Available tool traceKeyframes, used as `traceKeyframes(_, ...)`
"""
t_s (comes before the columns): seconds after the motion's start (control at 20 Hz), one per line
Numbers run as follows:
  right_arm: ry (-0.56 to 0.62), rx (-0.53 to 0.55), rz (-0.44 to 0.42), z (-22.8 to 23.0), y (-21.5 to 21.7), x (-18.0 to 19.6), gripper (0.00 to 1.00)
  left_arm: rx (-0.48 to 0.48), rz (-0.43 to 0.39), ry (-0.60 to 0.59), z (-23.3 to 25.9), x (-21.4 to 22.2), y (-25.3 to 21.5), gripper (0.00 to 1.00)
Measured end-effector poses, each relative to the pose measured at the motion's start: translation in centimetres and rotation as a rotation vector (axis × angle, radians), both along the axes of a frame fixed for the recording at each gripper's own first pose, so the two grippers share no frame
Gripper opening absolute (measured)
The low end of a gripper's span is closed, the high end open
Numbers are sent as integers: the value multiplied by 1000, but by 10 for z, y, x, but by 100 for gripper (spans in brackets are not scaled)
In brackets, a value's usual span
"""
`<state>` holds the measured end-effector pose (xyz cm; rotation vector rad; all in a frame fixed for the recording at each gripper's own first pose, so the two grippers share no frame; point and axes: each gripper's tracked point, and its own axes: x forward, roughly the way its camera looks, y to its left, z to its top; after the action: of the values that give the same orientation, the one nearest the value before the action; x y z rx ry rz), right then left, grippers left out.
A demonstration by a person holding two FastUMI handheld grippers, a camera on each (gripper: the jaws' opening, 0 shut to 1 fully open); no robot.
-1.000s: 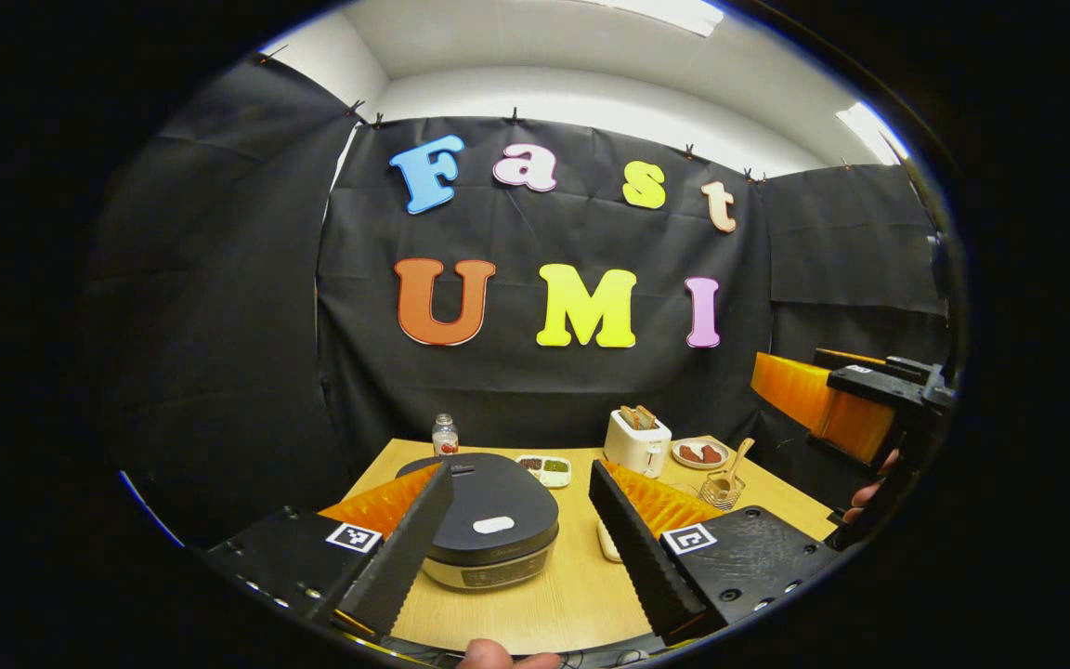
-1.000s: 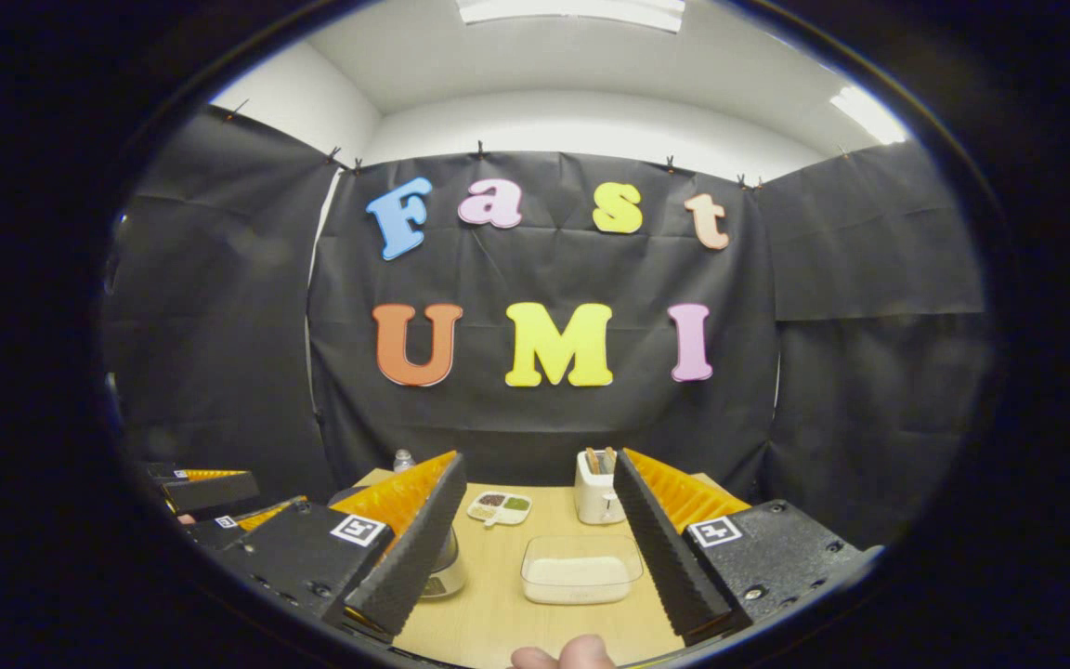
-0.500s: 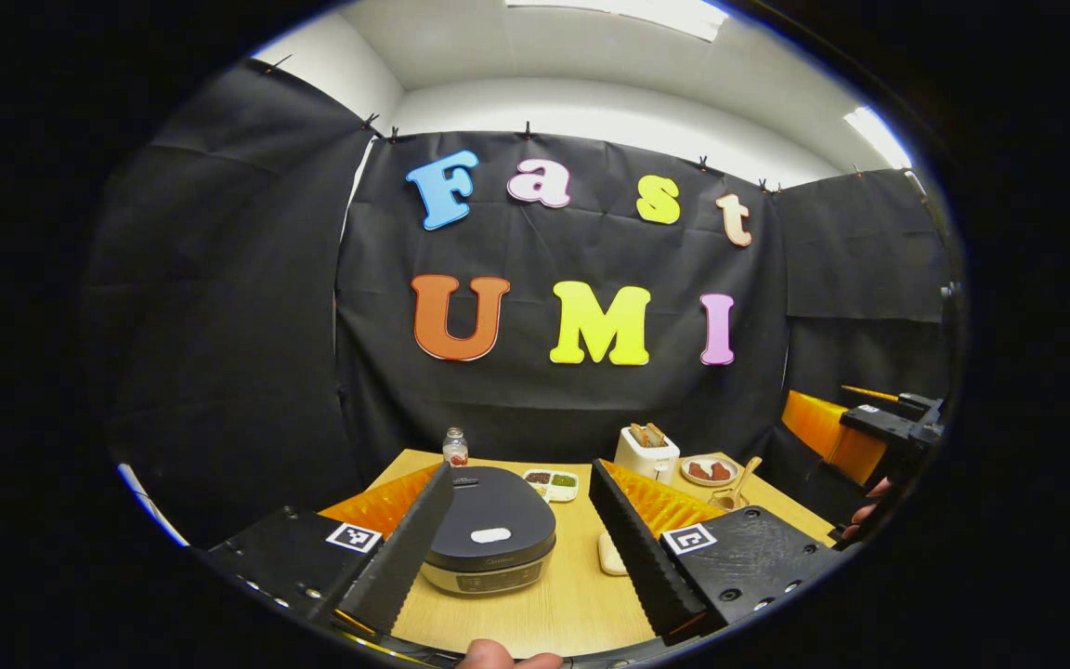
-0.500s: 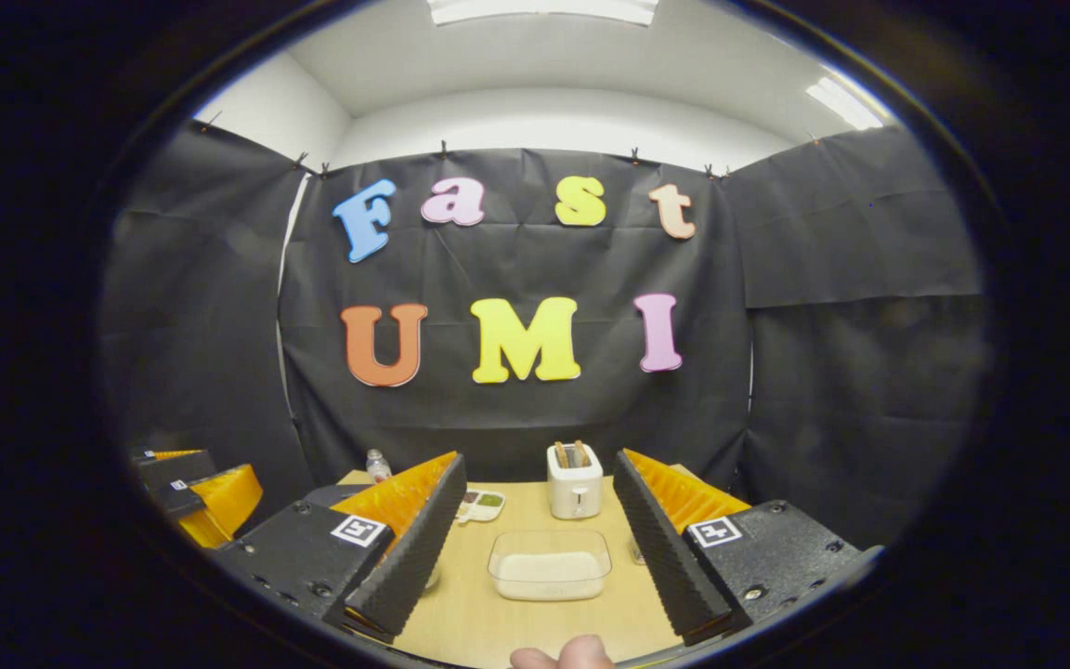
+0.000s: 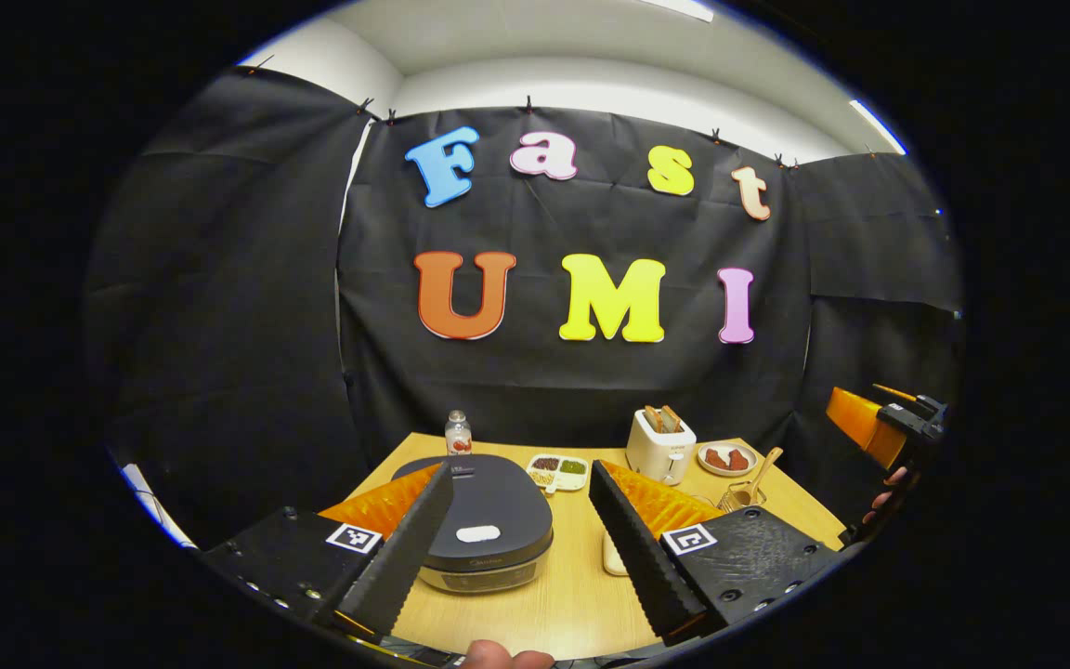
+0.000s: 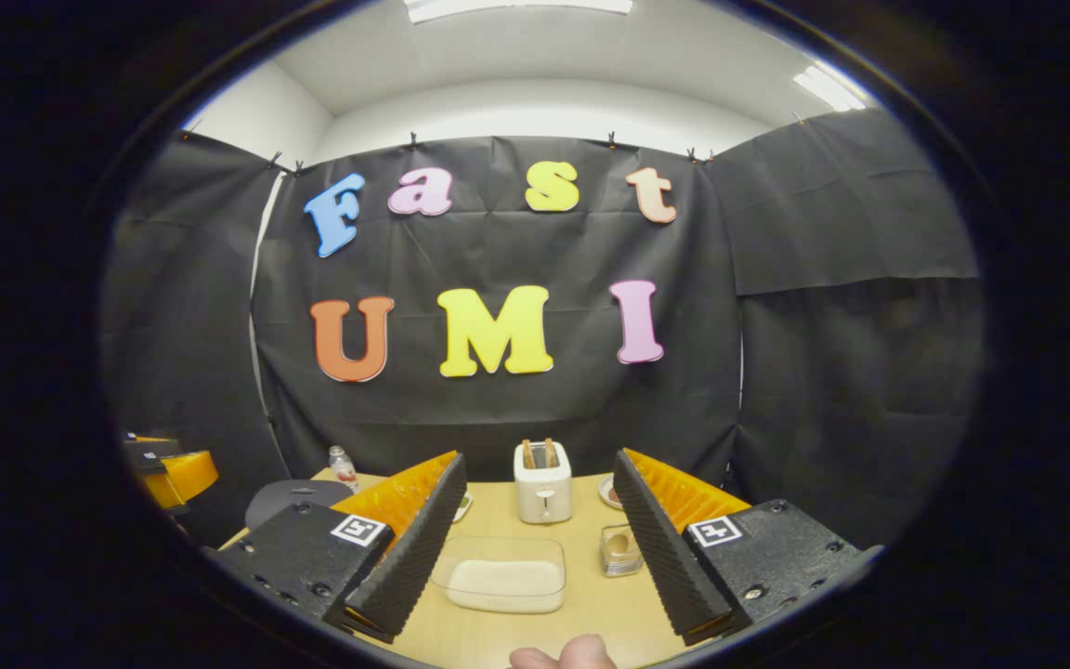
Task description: Close the left gripper, press the button to open the rice cooker; take a wooden spoon from the chopstick holder with the right hand, scoop a spoonful of rice and pour it into the rice cooker, then put the wooden spoon back into the chopstick holder.
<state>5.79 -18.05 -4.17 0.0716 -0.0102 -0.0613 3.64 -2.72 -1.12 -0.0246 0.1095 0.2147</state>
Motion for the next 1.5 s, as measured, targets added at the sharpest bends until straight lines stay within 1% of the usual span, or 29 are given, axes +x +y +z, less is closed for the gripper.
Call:
traceKeyframes(0.1, -10, -15, 8, -5, -20, 17, 100, -64, 20, 78, -19, 8, 0, 95)
traceKeyframes(0.15, -18, -23, 17, -6, -29, 25, 100, -78, 30, 112, -27, 15, 4, 95)
traceKeyframes(0.25, -39, -42, 21, -7, -49, 44, 100, -74, 70, 201, -44, 24, 15, 95)
traceKeyframes(0.3, -43, -47, 25, -8, -58, 53, 100, -81, 82, 232, -51, 27, 19, 95)
traceKeyframes(0.5, -22, -21, 70, -25, -80, 94, 100, -159, 135, 313, -71, 44, 38, 95)
traceKeyframes(0.55, -10, -12, 82, -31, -86, 103, 100, -173, 152, 332, -76, 48, 43, 78)
traceKeyframes(0.6, 6, -2, 94, -38, -90, 111, 100, -182, 172, 353, -80, 52, 48, 79)
traceKeyframes(0.65, 20, 9, 109, -45, -92, 120, 100, -195, 187, 371, -84, 55, 52, 46)
traceKeyframes(0.7, 38, 13, 121, -50, -94, 128, 100, -201, 207, 377, -85, 59, 57, 38)
traceKeyframes(0.75, 51, 16, 132, -58, -98, 135, 100, -215, 222, 378, -88, 65, 60, 16)
traceKeyframes(0.8, 64, 15, 140, -62, -101, 142, 100, -225, 239, 389, -88, 66, 63, 19)
traceKeyframes(0.85, 74, 10, 146, -67, -105, 147, 100, -243, 237, 392, -94, 69, 63, 4)
traceKeyframes(0.9, 80, 11, 147, -70, -109, 151, 100, -261, 236, 408, -101, 71, 64, 1)
traceKeyframes(1.1, 106, 32, 146, -83, -117, 161, 100, -289, 237, 436, -116, 80, 76, 0)
traceKeyframes(1.25, 117, 25, 146, -87, -120, 163, 100, -277, 260, 450, -130, 90, 92, 0)
traceKeyframes(1.5, 130, 21, 125, -91, -132, 163, 100, -335, 266, 473, -150, 95, 91, 0)
